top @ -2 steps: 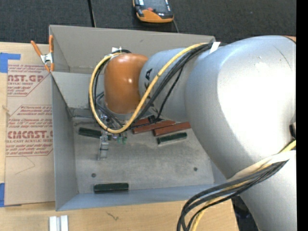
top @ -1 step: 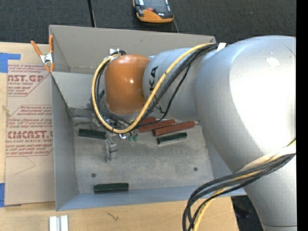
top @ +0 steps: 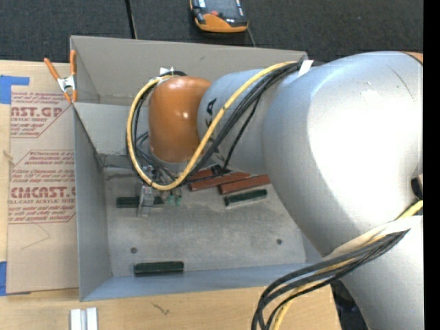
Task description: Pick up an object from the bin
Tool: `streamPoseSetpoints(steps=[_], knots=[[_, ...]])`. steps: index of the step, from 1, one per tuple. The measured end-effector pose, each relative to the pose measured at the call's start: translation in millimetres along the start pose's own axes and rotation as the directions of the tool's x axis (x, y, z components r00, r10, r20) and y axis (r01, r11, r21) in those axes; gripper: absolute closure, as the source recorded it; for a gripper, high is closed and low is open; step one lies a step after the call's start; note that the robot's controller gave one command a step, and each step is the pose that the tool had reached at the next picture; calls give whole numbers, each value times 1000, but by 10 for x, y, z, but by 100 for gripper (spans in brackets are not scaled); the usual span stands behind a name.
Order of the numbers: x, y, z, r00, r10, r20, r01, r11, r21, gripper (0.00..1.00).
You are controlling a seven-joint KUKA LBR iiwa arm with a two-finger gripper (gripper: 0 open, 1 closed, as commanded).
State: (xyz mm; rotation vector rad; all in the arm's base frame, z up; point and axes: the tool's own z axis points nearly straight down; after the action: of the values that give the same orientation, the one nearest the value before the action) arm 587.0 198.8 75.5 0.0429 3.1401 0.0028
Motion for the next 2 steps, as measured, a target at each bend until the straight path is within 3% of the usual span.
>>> streamPoseSetpoints(steps=[2], knots=[[20,1,-59,1000,6,-7,-6,1000,2,100]])
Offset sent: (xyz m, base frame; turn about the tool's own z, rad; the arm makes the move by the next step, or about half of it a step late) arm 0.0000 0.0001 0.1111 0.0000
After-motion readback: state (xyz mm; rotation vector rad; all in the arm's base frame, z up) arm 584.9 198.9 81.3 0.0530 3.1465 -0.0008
